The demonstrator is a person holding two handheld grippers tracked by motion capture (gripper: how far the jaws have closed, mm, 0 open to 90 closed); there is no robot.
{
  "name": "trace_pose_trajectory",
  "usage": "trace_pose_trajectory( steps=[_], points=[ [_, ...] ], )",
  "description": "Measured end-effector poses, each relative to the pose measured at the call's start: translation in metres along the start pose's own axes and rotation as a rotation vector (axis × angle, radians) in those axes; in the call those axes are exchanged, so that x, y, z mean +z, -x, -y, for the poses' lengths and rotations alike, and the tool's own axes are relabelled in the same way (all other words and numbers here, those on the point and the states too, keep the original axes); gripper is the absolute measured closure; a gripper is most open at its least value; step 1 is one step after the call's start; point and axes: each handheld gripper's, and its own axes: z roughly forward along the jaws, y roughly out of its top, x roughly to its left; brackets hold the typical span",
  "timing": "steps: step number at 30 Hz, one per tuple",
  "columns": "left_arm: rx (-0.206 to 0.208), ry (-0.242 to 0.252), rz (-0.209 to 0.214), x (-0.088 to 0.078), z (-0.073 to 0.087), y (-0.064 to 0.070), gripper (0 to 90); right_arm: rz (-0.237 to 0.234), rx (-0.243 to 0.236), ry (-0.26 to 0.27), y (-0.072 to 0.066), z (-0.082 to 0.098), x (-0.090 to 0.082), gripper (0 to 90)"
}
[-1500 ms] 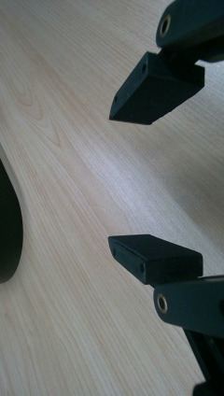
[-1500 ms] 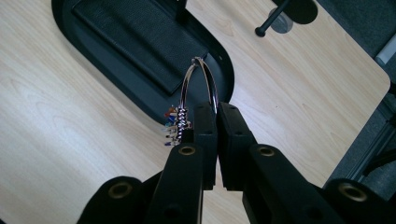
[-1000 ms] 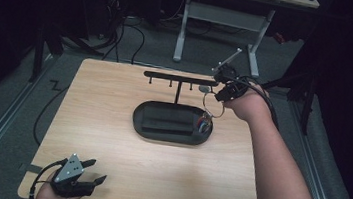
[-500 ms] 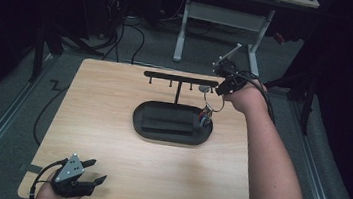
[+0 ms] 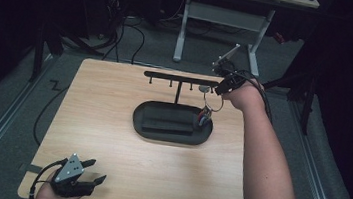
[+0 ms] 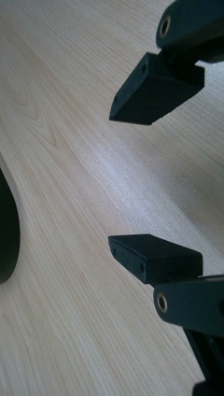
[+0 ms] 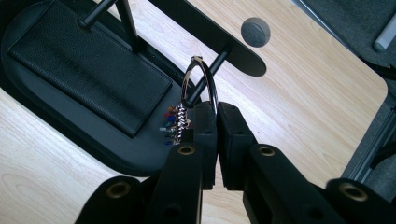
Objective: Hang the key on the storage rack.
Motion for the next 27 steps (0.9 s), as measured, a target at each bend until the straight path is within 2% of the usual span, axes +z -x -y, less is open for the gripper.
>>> trace_pose_trajectory(
  steps=[4, 10, 17, 19, 21, 24, 27],
  points=[
    [0.0, -0.001, -0.002, 0.0, 0.0, 0.0, 34.2, -0.003, -0.012, -0.009, -0.003, -0.003, 0.005, 87.1],
    [0.001, -0.005, -0.002, 0.0, 0.001, -0.001, 34.3, 0.012, 0.015, -0.006, -0.001, -0.003, 0.007, 80.2],
    [0.001, -0.004, -0.005, -0.001, 0.0, -0.001, 34.3, 0.025, 0.032, 0.064, -0.003, 0.0, -0.005, 71.2],
    [0.002, -0.005, -0.006, -0.001, 0.0, -0.001, 34.3, 0.029, 0.047, 0.07, -0.005, 0.002, -0.008, 68.3],
    [0.002, -0.003, -0.009, 0.0, 0.001, 0.0, 34.3, 0.032, 0.043, 0.073, -0.006, 0.005, -0.01, 65.9],
    [0.005, -0.012, -0.006, 0.0, 0.001, 0.0, 34.2, 0.028, 0.058, 0.085, -0.007, 0.011, -0.012, 60.8],
    [0.008, -0.013, -0.007, 0.001, 0.0, 0.001, 34.3, 0.002, 0.068, 0.1, -0.008, 0.017, -0.012, 55.5]
  ],
)
